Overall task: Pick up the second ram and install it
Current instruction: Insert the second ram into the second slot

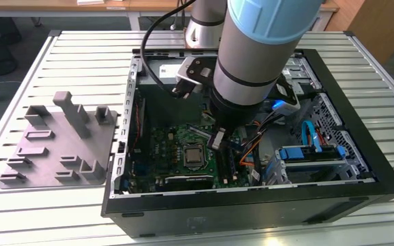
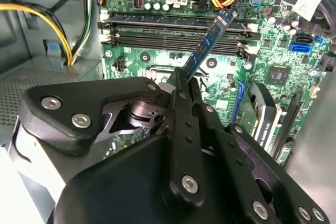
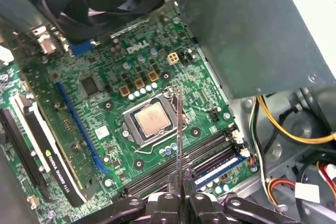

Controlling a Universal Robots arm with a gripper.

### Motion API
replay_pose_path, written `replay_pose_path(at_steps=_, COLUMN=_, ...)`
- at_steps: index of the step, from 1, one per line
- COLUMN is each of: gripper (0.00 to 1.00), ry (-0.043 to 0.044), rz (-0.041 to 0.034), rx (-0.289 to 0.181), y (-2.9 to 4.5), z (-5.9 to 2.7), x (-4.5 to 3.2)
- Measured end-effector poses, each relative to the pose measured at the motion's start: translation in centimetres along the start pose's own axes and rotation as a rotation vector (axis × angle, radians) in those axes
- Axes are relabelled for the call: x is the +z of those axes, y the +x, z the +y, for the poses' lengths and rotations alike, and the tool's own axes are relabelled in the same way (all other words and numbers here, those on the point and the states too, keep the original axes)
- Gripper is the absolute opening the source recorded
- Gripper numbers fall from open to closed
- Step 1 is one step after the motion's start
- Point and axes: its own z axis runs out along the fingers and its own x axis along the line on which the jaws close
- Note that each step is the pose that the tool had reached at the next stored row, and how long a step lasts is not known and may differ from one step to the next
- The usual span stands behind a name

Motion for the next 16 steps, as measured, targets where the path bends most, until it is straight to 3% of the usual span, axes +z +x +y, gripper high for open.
replay_pose_path(at_steps=16, gripper=0.14, ry=0.0226, rz=-0.0139, rx=0.169, y=0.01, z=0.00, x=0.03)
